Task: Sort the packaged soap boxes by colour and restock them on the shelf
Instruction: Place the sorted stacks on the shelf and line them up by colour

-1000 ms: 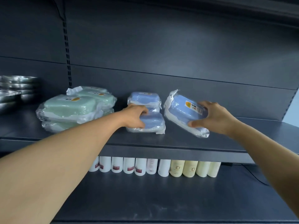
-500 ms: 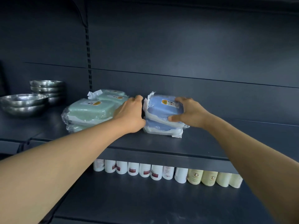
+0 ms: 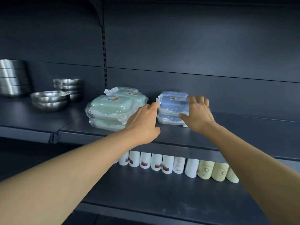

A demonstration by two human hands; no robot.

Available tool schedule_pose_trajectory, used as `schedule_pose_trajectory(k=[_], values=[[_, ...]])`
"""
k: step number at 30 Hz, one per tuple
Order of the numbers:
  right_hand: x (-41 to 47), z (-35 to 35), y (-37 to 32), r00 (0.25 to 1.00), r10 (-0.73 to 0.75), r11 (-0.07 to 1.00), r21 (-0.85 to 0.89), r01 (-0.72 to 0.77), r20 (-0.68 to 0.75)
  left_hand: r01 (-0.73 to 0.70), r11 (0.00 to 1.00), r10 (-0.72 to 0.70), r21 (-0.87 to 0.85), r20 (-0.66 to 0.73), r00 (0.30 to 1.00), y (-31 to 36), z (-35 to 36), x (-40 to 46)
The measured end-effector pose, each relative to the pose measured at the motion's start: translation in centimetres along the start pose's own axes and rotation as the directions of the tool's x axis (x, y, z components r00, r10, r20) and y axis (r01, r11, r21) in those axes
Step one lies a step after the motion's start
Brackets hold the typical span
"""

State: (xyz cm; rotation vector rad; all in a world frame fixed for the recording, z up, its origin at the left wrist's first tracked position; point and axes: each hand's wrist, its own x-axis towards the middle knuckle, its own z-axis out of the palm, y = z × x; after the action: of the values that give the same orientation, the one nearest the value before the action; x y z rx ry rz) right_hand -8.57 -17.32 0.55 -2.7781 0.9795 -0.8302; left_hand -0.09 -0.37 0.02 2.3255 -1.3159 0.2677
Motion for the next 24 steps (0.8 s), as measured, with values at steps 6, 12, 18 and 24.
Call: schedule_pose_trajectory(k=[6, 12, 18, 24], values=[[-7.3, -1.7, -3.2, 0.996, -0.073, 0.994, 0.080, 0.069, 0.047, -0.043, 0.994, 0.046, -0.098, 0.033, 0.998, -2.0, -0.4, -4.5], [-17.2, 1.3, -7.0, 0.965, -0.096, 0.993, 0.088, 0.076, 0.245, -0.057, 0.996, 0.070, -0.071, 0.197, 0.978, -6.7, 1.3, -12.0], [-26.8, 9.0, -10.2, 0.806, -0.031, 0.999, 0.054, -0.001, 0.590, 0.039, 0.999, -0.026, -0.020, 0.465, 0.885, -13.6, 6.0, -21.4], [-35.7, 17.6, -11.8, 0.653, 0.011, 0.994, 0.061, -0.087, 0.757, 0.152, 0.984, -0.172, 0.092, 0.716, 0.676, -19.8, 13.3, -30.3]])
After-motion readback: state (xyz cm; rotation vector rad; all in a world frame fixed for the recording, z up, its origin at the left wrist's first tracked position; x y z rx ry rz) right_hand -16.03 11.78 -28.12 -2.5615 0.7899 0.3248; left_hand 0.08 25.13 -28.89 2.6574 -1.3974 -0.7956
